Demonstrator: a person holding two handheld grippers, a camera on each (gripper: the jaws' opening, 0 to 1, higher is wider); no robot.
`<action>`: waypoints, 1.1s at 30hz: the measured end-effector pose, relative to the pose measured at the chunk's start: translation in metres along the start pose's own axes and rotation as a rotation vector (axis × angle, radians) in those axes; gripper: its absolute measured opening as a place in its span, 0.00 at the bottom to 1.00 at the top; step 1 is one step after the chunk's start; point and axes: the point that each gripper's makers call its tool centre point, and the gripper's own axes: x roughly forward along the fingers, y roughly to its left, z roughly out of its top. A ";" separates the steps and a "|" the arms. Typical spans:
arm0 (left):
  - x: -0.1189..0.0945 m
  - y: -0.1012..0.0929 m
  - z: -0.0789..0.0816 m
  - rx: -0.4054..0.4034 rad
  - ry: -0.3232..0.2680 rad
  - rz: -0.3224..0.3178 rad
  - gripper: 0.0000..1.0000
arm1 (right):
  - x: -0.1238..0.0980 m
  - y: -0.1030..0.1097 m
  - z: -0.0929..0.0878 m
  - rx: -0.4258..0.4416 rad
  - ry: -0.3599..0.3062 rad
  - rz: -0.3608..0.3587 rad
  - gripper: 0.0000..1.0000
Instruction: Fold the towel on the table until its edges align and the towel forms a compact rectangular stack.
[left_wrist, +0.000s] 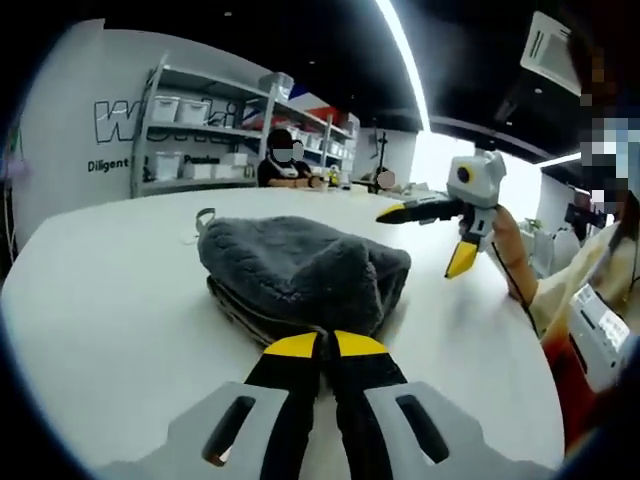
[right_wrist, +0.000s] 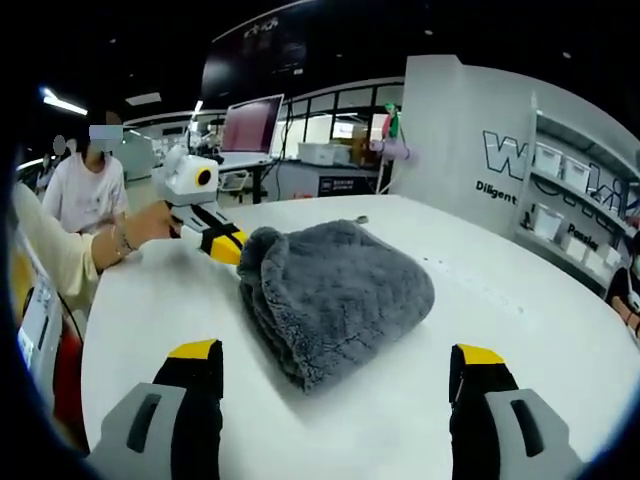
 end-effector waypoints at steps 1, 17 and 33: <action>0.000 0.000 -0.001 -0.003 0.003 0.001 0.03 | 0.000 0.000 0.000 0.000 0.000 0.001 0.96; -0.004 0.002 -0.018 -0.145 0.074 -0.023 0.02 | 0.001 -0.002 -0.003 0.002 0.010 -0.002 0.95; -0.002 0.002 -0.035 -0.168 0.138 -0.005 0.01 | 0.000 0.000 -0.003 -0.003 0.015 -0.003 0.95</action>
